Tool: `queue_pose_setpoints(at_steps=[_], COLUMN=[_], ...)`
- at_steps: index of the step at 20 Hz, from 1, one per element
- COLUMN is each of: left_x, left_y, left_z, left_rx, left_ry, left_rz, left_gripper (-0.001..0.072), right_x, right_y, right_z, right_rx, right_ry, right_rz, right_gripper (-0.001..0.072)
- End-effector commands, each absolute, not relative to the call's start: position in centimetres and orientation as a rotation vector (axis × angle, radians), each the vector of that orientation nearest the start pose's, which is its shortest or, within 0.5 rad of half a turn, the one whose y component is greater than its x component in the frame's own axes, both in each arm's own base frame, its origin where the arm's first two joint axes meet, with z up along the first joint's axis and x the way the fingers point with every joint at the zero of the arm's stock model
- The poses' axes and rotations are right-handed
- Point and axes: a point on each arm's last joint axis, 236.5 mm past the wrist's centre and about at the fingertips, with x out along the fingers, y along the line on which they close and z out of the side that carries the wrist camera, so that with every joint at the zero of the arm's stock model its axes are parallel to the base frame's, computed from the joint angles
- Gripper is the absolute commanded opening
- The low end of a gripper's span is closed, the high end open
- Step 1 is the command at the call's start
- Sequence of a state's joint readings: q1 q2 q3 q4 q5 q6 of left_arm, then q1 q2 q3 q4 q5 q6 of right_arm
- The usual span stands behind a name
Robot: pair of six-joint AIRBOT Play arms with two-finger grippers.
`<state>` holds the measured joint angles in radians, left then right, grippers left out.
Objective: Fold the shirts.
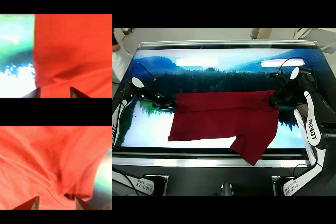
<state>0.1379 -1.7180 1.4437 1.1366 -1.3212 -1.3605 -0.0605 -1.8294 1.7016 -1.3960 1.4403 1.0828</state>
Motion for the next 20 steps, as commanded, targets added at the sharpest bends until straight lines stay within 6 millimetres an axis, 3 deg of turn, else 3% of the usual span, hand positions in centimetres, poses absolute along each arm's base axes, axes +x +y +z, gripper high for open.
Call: queue_pose_setpoints(at_steps=[1,3,5,8,11,14,20], left_x=[40.9,38.8,35.0,27.8,23.2,22.4,25.6], left_y=[-3.1,-1.4,-0.2,-0.6,-1.4,-3.0,-3.5], left_z=[-3.9,-2.7,-3.1,-6.6,-9.1,-10.0,-9.9], left_rx=[-0.401,-0.418,-0.429,-0.464,-0.446,-0.483,-0.562], left_ry=[1.552,1.582,1.635,1.672,1.639,1.612,1.489], left_rz=[-0.326,-0.302,-0.257,-0.208,-0.192,-0.241,-0.206], left_gripper=[0.0459,0.0459,0.0459,0.0460,0.0459,0.0458,0.0456], right_x=[44.0,41.8,38.4,33.1,30.3,29.5,29.7], right_y=[-1.2,-3.0,-3.9,-4.0,-2.8,-2.5,-2.5], right_z=[-1.5,0.4,0.2,-1.8,-2.9,-2.8,-2.8], right_rx=[-0.344,-0.280,-0.195,-0.136,-0.121,-0.123,-0.138], right_ry=[1.493,1.537,1.612,1.679,1.664,1.645,1.632], right_rz=[0.424,0.389,0.410,0.429,0.445,0.446,0.454], right_gripper=[0.0508,0.0483,0.0482,0.0481,0.0482,0.0481,0.0481])
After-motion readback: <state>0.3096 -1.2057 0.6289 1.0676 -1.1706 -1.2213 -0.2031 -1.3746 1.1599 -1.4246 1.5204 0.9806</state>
